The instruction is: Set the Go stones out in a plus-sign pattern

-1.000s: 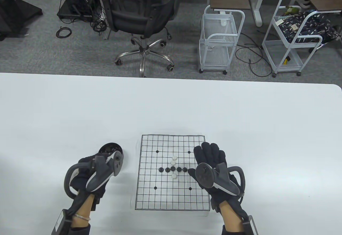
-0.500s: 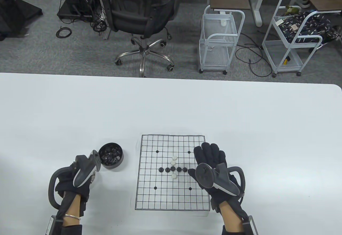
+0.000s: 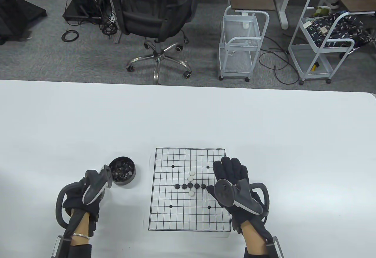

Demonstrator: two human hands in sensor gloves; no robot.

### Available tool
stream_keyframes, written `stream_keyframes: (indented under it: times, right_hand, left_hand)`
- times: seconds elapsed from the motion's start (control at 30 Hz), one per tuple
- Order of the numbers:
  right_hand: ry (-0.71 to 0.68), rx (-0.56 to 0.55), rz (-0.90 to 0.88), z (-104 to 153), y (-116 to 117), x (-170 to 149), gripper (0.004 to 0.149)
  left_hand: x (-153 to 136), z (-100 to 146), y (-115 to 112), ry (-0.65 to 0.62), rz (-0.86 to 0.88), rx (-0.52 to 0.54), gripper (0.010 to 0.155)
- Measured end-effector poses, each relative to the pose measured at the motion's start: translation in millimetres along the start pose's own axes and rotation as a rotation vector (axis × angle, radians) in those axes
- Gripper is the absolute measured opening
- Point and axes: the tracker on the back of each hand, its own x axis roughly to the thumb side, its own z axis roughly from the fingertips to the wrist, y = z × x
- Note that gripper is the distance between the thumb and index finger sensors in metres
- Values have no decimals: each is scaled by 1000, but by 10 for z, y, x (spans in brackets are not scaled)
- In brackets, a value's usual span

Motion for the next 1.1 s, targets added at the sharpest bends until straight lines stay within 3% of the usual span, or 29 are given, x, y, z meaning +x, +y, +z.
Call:
stream_keyframes:
  times: [0.43,0.6,0.7,0.83,0.97,1.1]
  right_hand:
    - [3,5,-1,-4,1,-4,78]
    - [2,4,0,-6,-1,-2,78]
    - [2,4,-1,-8,-1,-2,78]
    - [4,2,-7,-10,-4,-7,78]
    - [6,0,-10,-12,-5,-10,78]
    - [8,-6,-15,-9,-8,-18,78]
  left_hand:
    - [-150,30,71,3,134,5,42]
    - [-206,182,305,-18,173,113,42]
    - [-164,376,527,-124,255,227,42]
    - [83,676,750,-390,419,322,42]
    - [602,908,822,-646,505,258,43]
    - [1158,1030,782,-789,490,131,42]
